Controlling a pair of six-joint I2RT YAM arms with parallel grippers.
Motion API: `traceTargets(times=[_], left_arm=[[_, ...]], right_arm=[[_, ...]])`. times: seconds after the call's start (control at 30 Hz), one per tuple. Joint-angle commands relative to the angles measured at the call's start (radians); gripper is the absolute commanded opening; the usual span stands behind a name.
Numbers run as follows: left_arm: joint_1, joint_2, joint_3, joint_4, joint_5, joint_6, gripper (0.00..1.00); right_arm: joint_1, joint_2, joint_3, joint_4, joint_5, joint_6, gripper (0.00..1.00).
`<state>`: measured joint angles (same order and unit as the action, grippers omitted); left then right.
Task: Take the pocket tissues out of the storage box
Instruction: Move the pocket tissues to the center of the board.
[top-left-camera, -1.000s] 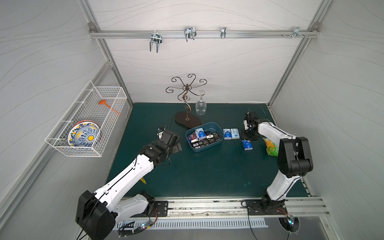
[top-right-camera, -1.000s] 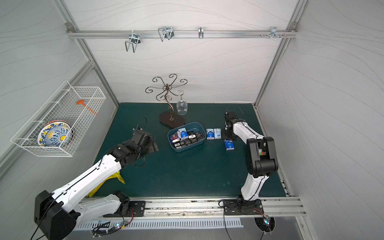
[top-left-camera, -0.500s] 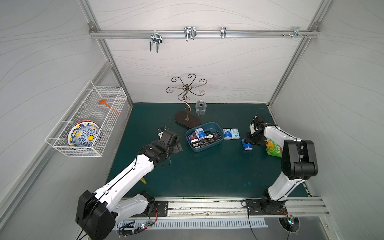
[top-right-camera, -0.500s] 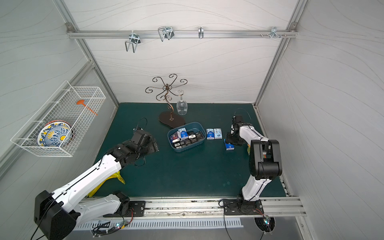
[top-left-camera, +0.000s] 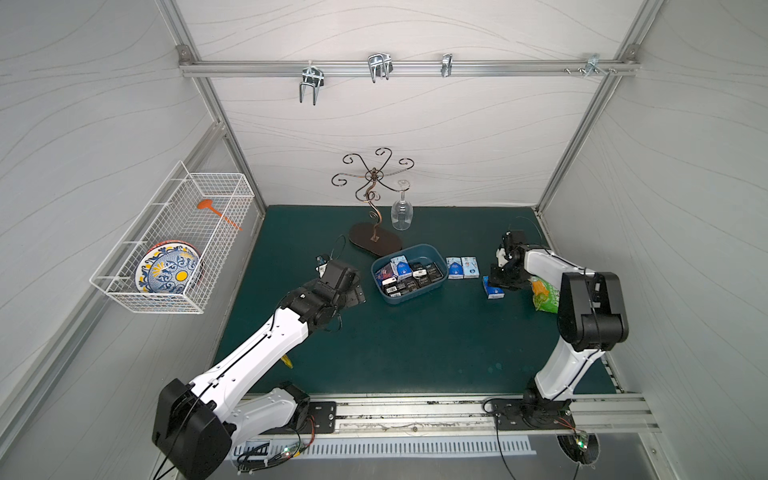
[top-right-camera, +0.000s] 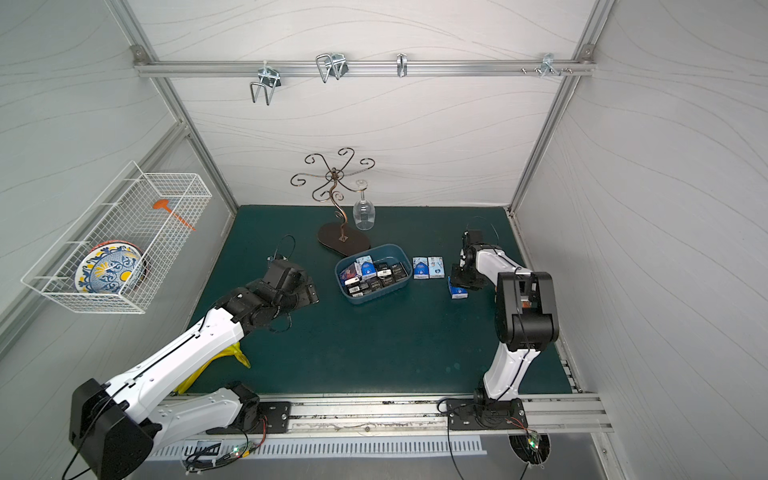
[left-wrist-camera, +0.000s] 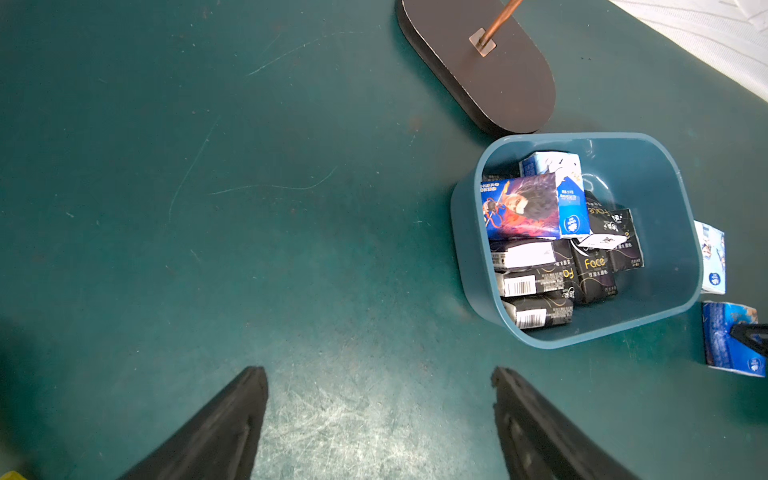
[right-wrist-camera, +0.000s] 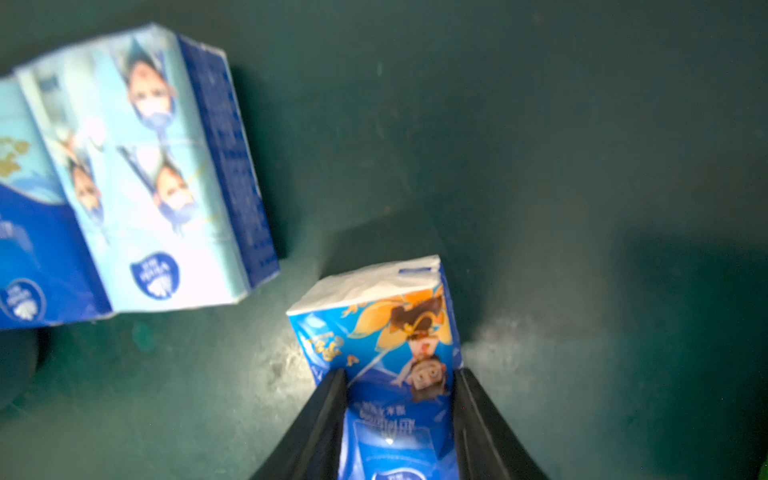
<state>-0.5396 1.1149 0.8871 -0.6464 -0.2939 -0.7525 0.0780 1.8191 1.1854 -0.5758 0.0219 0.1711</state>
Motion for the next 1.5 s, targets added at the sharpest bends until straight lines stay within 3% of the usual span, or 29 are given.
traceTargets(times=[0.0, 0.5, 1.47], left_arm=[[-0.006, 0.005, 0.035, 0.030, 0.003, 0.010, 0.89], [-0.008, 0.000, 0.040, 0.024, -0.017, 0.014, 0.89], [-0.007, -0.047, 0.038, -0.006, -0.035, 0.016, 0.89]], right_arm=[[-0.006, 0.092, 0.037, 0.001, 0.045, 0.021, 0.44], [0.024, 0.243, 0.236, -0.034, 0.046, 0.014, 0.44], [0.058, 0.205, 0.251, -0.037, -0.028, 0.061, 0.48]])
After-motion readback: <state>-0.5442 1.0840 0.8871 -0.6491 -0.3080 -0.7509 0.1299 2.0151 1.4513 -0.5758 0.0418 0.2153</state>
